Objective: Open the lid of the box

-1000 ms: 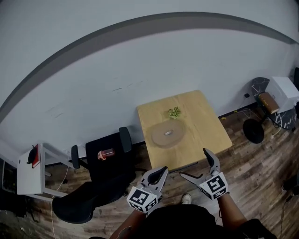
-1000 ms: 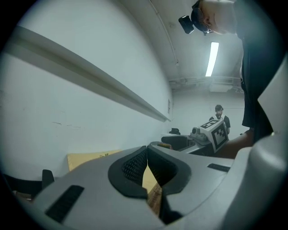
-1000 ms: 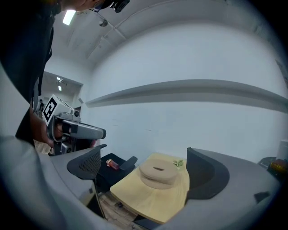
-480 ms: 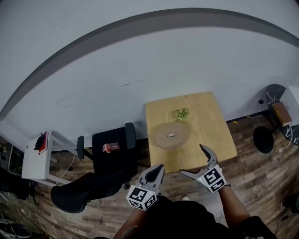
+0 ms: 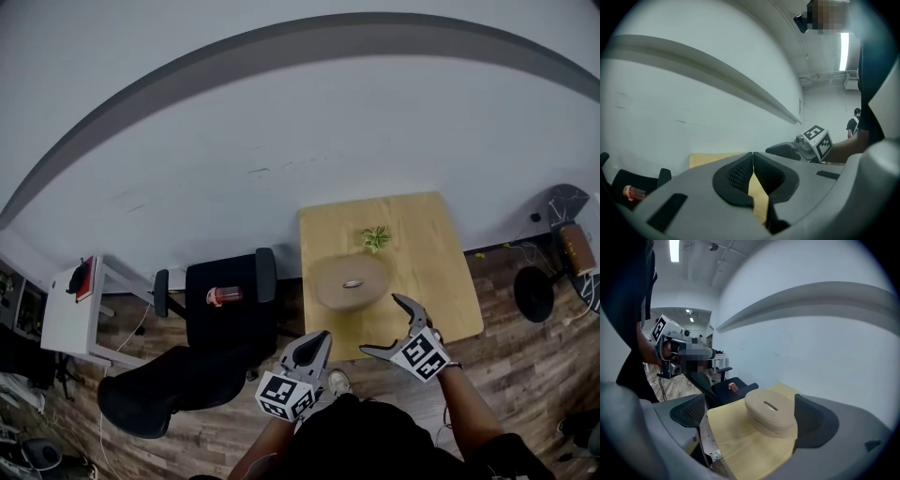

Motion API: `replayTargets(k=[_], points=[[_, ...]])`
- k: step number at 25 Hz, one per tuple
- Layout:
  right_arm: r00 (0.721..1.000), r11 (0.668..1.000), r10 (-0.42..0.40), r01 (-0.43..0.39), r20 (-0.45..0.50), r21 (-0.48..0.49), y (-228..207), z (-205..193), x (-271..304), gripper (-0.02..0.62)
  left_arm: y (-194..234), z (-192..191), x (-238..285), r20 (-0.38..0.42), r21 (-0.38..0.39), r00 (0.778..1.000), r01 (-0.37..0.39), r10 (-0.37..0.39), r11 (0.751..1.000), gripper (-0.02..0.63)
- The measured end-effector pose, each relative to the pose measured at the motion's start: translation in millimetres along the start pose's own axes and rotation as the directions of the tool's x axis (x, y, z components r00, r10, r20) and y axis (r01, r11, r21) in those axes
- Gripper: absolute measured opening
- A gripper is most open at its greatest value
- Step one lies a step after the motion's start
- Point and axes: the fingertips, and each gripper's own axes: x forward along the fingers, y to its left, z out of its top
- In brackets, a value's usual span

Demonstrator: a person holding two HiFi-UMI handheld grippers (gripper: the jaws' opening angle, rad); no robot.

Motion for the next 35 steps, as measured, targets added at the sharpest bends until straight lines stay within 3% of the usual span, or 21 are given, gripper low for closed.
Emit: replayTargets(k=[7, 13, 17, 23, 29, 35], points=[[0.983, 0.988, 0.136, -0.143, -0.121, -0.053, -8, -11, 45, 0.597, 35, 5, 30, 0.018, -0.012, 1.0, -0.02, 0.021, 1.0, 0.02], [0.904, 0.929, 0.256, -0.328, -0.342, -0.172, -5, -39, 79, 0.597, 54, 12, 45, 0.042, -0.027, 0.999, -0.014, 0.015, 1.0, 0.02], [0.868, 0.893, 0.245, -0.375, -0.431, -0.249, -11, -53, 98, 0.59, 63, 8, 48, 0.034, -0.043, 0.999, -0.019, 0.02, 0.999, 0.02], [0.804, 0.833, 0.224, -0.451, -0.551, -0.319, -22, -70, 127, 0.528, 85, 2, 51, 0.015, -0.071, 0.999, -0.031, 0.032, 0.997, 0.02], [0.733, 0.804, 0.228, -0.512, -0.641, -0.301, -29, -88, 147, 0.475, 107, -1, 52, 0.003, -0.088, 0.999, -0.042, 0.043, 0.995, 0.02], [0.693, 0.787, 0.224, -0.543, -0.685, -0.293, -35, -96, 159, 0.405, 123, -2, 53, 0.005, -0.097, 0.998, -0.06, 0.061, 0.993, 0.02]])
